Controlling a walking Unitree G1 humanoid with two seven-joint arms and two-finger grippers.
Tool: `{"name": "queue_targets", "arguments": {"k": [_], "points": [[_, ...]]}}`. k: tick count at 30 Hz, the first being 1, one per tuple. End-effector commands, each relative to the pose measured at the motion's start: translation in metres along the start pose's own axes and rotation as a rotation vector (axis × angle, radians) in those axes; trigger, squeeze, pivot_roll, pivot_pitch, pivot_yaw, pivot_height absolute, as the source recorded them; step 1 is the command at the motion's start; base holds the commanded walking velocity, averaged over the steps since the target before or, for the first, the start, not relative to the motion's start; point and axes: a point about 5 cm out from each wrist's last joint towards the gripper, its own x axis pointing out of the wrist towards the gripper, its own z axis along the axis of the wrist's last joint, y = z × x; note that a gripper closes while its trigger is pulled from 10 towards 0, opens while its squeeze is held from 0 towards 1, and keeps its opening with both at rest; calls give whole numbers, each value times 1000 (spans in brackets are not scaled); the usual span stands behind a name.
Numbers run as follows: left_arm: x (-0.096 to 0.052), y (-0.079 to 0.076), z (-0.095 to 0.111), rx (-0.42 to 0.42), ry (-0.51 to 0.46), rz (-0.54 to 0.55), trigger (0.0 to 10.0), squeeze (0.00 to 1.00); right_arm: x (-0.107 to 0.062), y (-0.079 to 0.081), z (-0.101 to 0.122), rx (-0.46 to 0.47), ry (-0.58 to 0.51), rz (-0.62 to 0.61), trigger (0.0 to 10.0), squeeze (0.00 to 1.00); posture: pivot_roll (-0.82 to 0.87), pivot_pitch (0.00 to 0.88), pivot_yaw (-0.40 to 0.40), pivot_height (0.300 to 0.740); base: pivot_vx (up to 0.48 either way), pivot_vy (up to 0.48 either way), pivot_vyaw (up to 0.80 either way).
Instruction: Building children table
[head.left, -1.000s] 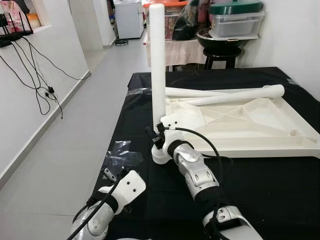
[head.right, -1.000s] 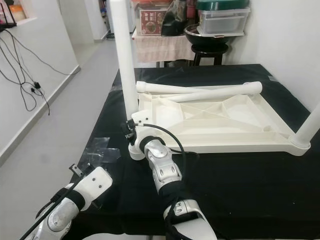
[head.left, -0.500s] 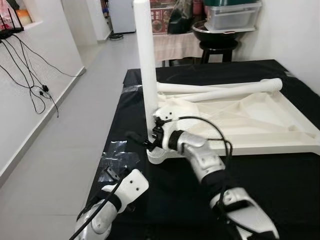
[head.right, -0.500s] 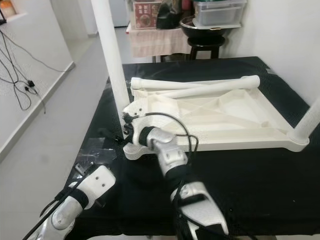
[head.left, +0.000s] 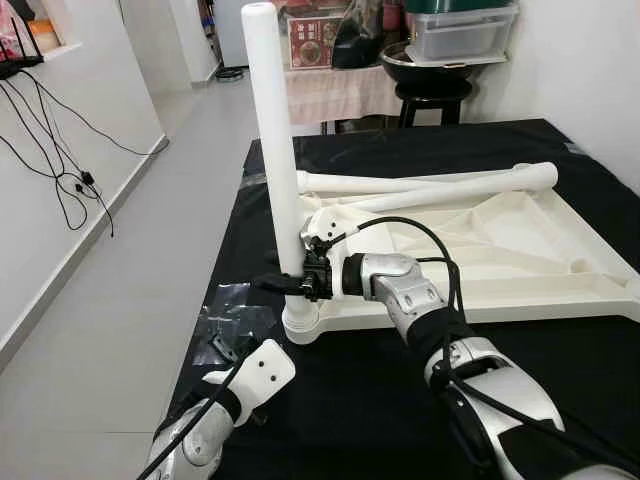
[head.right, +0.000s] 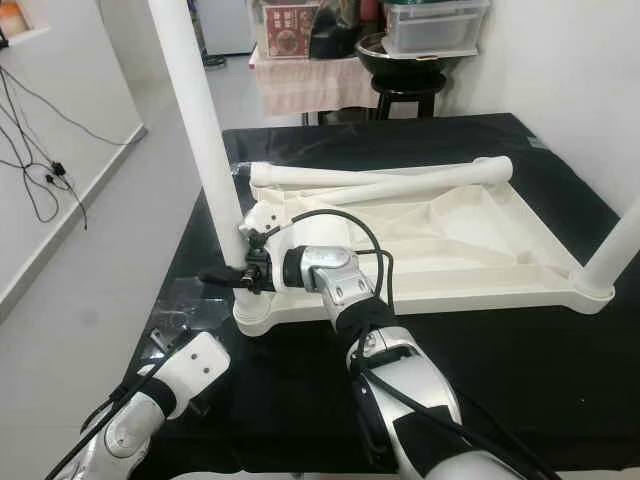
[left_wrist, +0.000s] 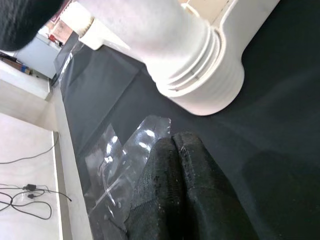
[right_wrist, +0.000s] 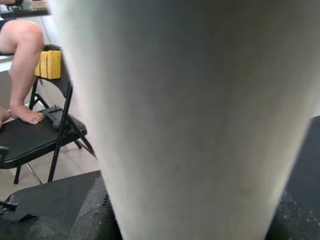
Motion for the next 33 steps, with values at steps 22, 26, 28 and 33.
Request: {"name": "queue_targets", "arguments": {"k": [22,26,28,33], "points": [[-8,2,-4,1,6,1,10000,0,-54,-17,-52,-17,106,-967,3294,0,-68,0,42,740,0,0,0],[-8,1,-3,1,4,1,10000,0,-49,-24,-47,-10,122,-935,10000,0,-62,0,41,740,0,0,0],[-8,1,-3,0,3,1,10000,0,-46,-23,-45,-5,132,-921,10000,0,-62,0,41,740,0,0,0],[-10,7,1,0,-4,1,10000,0,-27,-8,-29,-12,91,-480,10000,1000,-63,0,54,740,0,0,0]]}}
